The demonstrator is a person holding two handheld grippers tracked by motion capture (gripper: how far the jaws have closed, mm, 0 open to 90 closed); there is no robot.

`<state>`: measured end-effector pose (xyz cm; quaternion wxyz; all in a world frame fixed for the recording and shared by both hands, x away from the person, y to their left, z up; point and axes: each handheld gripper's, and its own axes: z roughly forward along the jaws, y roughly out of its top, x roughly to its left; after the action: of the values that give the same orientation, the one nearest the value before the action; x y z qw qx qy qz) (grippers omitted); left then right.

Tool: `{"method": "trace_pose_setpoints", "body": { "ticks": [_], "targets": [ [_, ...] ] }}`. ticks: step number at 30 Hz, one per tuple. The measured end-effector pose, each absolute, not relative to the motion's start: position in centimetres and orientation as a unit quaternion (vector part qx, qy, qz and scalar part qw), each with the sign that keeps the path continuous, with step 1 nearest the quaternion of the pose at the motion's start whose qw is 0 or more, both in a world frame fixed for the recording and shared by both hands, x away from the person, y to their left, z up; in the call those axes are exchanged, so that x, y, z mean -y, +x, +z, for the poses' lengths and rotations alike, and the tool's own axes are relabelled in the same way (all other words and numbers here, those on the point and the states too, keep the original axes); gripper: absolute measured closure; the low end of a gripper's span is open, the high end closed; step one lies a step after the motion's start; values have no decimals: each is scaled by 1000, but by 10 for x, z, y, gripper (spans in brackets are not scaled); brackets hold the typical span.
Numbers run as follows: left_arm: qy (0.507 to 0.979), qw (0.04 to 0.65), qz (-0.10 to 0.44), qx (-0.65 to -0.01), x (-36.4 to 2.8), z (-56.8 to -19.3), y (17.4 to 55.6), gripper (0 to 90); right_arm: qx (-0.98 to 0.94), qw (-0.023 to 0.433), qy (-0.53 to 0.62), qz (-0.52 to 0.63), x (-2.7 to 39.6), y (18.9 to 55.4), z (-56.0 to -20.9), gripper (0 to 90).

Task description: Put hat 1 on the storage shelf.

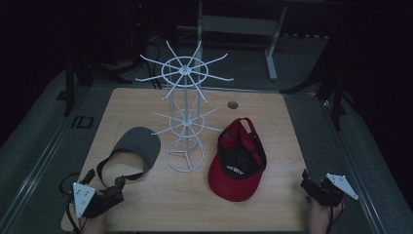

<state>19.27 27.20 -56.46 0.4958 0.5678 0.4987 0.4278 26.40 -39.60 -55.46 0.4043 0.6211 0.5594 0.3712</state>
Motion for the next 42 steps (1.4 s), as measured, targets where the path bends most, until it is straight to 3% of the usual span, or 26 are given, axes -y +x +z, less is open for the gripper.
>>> {"method": "trace_pose_setpoints", "body": {
  "ticks": [8, 14, 23, 25, 42],
  "targets": [
    [576, 497, 425, -491, -270, -565, 195, 4, -567, 394, 614, 383, 400, 260, -545, 132],
    [573, 511, 418, -486, -267, -564, 193, 4, -596, 392, 585, 385, 386, 260, -517, 132],
    [571, 526, 408, -480, -265, -561, 189, 4, -653, 339, 554, 390, 362, 278, -487, 106],
    [568, 533, 406, -479, -265, -561, 189, 4, -665, 310, 550, 398, 357, 284, -483, 105],
    [580, 526, 385, -488, -264, -558, 188, 5, -715, 262, 500, 412, 286, 330, -476, 105]
  ]
}}
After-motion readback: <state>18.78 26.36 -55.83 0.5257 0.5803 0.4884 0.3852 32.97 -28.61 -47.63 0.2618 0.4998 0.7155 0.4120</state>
